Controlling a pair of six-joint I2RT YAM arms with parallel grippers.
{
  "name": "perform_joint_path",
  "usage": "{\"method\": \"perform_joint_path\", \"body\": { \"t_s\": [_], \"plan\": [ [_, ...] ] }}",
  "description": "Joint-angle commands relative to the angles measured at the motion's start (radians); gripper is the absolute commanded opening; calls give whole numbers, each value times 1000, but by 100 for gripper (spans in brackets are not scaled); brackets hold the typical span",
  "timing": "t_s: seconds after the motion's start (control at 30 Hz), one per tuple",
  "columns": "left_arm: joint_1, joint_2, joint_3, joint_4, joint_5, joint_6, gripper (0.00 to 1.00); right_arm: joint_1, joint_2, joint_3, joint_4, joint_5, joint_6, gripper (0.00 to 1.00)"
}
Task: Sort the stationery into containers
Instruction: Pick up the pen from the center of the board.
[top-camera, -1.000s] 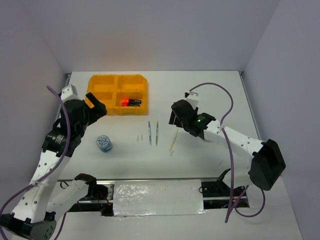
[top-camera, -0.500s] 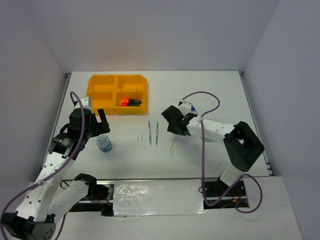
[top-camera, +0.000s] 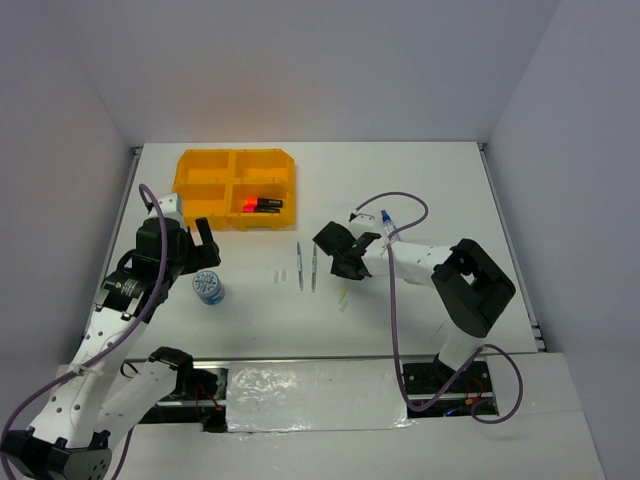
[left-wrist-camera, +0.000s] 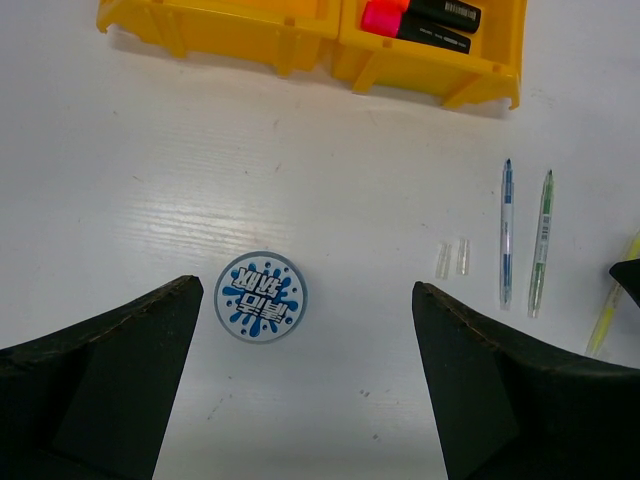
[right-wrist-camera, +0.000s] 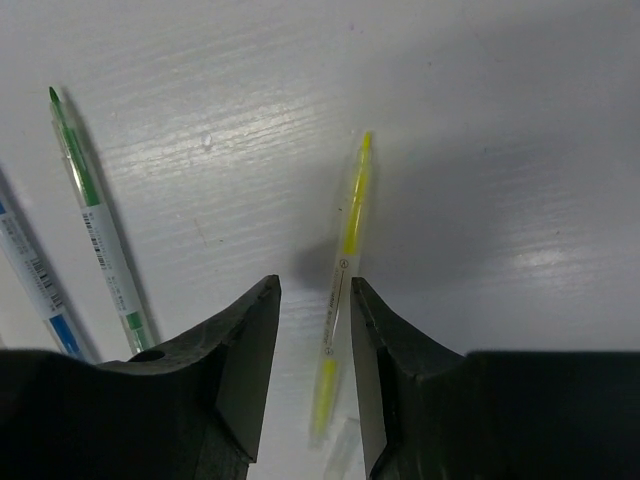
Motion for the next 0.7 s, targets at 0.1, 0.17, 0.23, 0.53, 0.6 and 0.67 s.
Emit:
{"method": "perform_joint_path", "body": {
  "t_s": [0.1, 0.17, 0.23, 0.53, 0.6, 0.67],
  "plan": [
    [-6, -19, 4, 37, 21, 28, 99, 13, 3, -15, -16, 31, 66, 39],
    [-6, -21, 4, 38, 23, 30, 99, 13, 3, -29, -13, 28, 72, 38],
    [-11, -19, 5, 37, 18, 28, 99, 13, 14, -38, -8, 20, 78, 38],
    [-38, -13, 7, 28, -6, 21, 99, 16, 75, -24, 21, -17, 81, 28],
    [-40, -13, 8, 25, -8, 18, 99, 13, 86, -20, 24, -23, 83, 28],
    [-40, -13, 10, 25, -17, 18, 99, 16, 89, -20, 36, -32, 87, 26]
  ]
}}
